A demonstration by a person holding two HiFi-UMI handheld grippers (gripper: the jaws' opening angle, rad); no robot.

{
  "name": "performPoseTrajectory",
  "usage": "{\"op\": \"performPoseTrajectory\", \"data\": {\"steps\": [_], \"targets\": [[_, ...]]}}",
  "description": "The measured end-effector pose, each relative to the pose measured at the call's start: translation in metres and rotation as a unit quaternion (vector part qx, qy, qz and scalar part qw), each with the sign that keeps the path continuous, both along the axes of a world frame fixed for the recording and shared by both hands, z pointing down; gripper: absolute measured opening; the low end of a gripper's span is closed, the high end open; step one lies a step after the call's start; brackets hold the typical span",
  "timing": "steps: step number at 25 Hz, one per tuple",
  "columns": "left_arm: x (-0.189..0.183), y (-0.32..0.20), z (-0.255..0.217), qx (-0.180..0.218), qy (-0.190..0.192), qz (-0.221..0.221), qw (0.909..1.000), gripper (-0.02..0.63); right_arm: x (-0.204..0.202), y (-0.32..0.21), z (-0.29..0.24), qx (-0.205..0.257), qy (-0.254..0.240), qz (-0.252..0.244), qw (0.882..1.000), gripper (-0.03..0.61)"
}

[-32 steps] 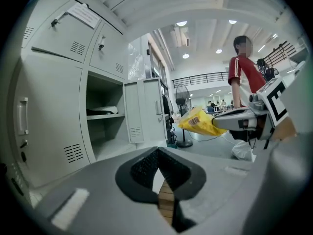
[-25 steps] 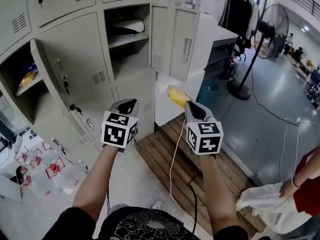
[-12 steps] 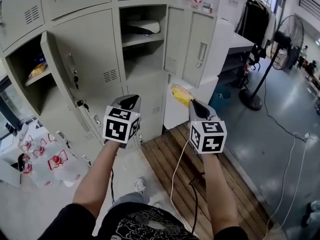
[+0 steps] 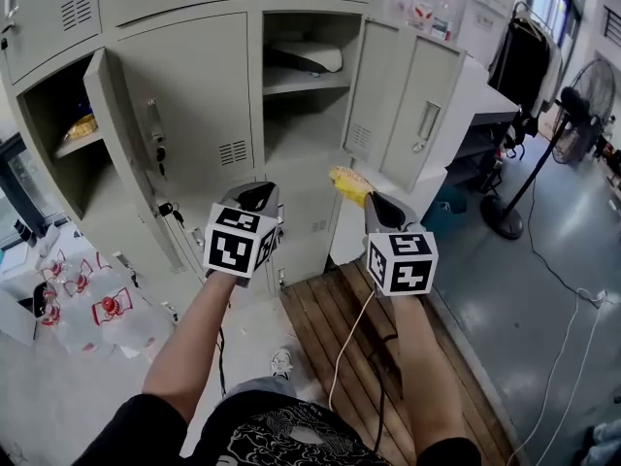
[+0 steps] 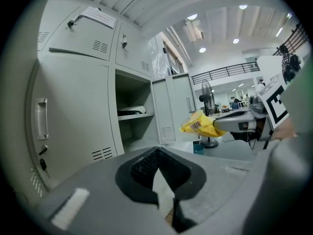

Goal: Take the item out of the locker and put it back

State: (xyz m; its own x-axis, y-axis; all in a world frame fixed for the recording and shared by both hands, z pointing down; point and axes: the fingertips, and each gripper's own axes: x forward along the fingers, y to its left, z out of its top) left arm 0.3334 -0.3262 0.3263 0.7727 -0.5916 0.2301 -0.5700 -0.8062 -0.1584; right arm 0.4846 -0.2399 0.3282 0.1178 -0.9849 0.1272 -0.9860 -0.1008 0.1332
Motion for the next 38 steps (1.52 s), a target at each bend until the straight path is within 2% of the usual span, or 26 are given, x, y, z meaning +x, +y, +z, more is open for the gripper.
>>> {"op": "performPoseTrajectory", "data": {"steps": [11,18,24,38], "targets": [[0.013,-0.086,0.004,0.0,0.003,-0.031,0.9995,0.0,0.004,-0.117,0.004,-0.011,0.037,-0.047,0.998,0.026],[0.01,-0.123,0.009,-0.005,0.0,-0.051,0.9987,0.0,0.013,-0.183,0.011,-0.017,0.06,-0.063,0.996,0.026],[0.015,-0.14,0.011,0.005,-0.009,-0.052,0.9986,0.0,0.02,-0.229,0.015,-0.023,0.066,-0.075,0.995,0.026],[0.036,-0.15,0.015,-0.021,-0.005,-0.028,0.9994,0.0,0.045,-0.316,0.032,-0.051,0.127,-0.073,0.988,0.026]]}}
